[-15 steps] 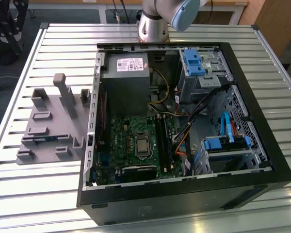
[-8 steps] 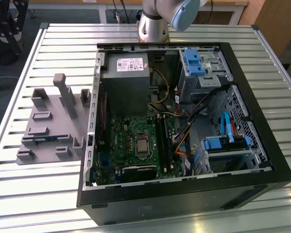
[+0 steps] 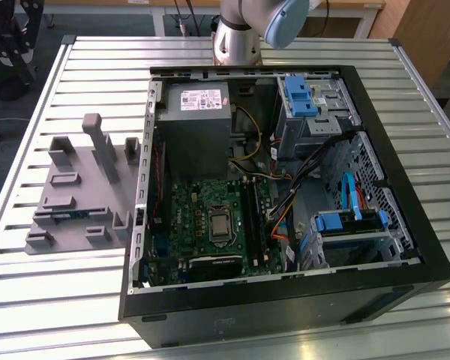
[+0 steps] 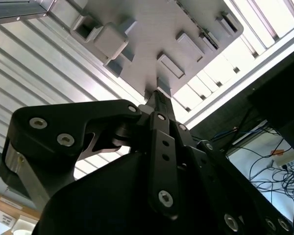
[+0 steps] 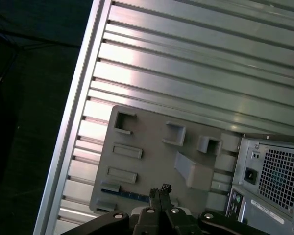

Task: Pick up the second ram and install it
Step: 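Pick up the second ram and move it above second insertion slot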

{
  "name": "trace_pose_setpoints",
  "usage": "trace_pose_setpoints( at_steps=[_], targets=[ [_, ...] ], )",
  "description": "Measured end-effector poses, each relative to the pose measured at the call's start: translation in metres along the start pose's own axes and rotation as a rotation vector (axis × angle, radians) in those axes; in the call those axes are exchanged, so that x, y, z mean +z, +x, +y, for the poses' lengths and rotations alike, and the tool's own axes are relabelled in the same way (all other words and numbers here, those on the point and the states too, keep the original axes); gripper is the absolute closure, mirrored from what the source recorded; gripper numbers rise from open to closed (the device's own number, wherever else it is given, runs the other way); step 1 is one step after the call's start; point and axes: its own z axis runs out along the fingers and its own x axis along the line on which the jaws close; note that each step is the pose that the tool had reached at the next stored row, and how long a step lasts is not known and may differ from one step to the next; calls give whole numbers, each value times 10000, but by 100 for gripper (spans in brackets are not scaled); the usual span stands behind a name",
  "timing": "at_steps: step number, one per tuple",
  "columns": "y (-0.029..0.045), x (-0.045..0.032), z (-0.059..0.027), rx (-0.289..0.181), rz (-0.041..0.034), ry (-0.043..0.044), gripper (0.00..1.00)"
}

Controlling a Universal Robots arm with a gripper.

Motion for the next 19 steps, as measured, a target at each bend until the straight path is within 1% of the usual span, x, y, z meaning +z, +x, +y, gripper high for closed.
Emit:
trace_pose_setpoints(
  at_steps=[3, 8, 15, 17, 19],
  targets=[
    [0, 0, 0, -179, 8, -4, 89],
    [1, 0, 0, -606, 26, -15, 89],
    [4, 0, 0, -1315, 56, -26, 89],
    [5, 1, 0, -1534, 69, -14, 89],
    [6, 0, 1, -1694, 96, 43, 89]
  ],
)
